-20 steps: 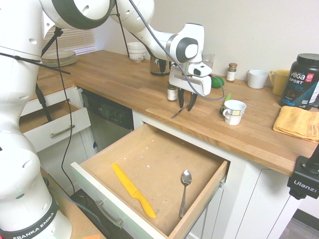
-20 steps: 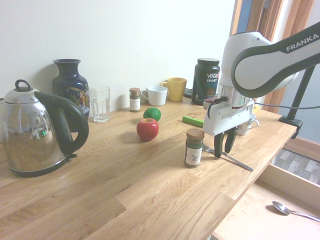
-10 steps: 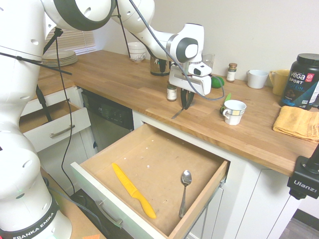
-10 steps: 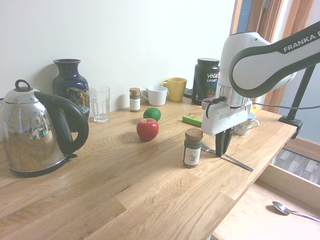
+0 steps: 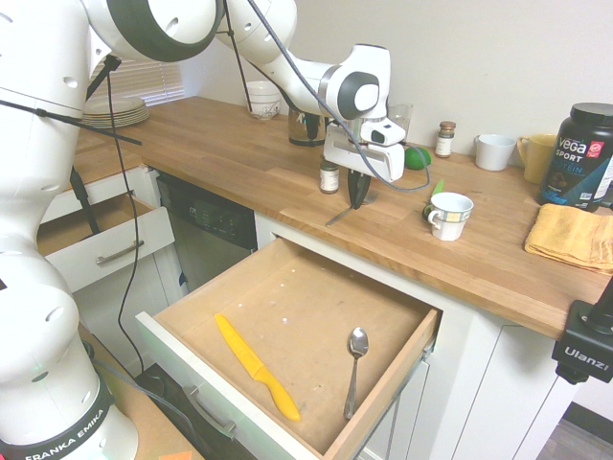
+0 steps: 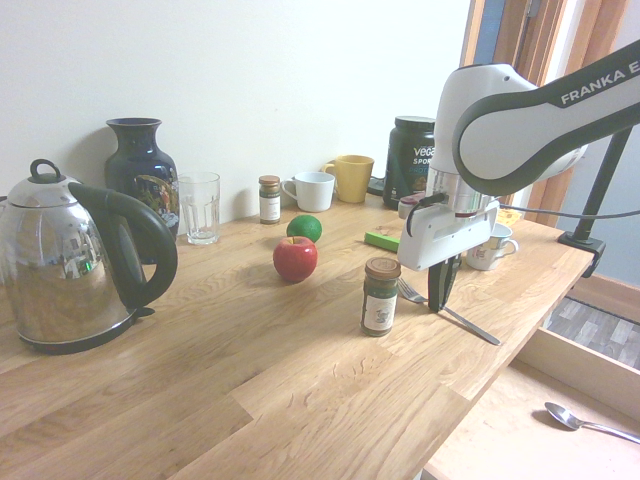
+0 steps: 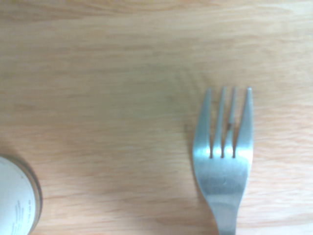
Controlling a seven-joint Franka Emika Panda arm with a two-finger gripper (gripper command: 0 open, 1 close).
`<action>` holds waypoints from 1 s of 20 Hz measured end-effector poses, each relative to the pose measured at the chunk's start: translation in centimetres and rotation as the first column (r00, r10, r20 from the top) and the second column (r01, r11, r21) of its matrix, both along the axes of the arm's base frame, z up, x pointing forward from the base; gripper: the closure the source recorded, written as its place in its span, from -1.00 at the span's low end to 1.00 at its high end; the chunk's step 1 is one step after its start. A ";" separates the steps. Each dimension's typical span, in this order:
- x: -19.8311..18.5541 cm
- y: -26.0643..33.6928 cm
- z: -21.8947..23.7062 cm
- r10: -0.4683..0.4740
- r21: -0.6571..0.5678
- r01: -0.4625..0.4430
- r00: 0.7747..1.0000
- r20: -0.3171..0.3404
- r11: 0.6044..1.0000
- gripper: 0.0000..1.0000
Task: Put fork in the drawer
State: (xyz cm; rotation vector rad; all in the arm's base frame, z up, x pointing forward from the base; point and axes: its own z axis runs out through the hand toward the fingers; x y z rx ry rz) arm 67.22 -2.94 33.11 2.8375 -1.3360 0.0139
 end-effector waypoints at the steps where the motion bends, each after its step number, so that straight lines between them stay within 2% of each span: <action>1: 0.1 0.1 0.1 0.002 0.000 -0.002 1.000 0.002 1.000 1.00; 13: 0.0 0.0 3.5 -0.003 0.005 0.003 0.998 0.055 1.000 1.00; 20: -3.8 0.0 6.9 0.012 0.009 -0.013 0.997 0.080 1.000 1.00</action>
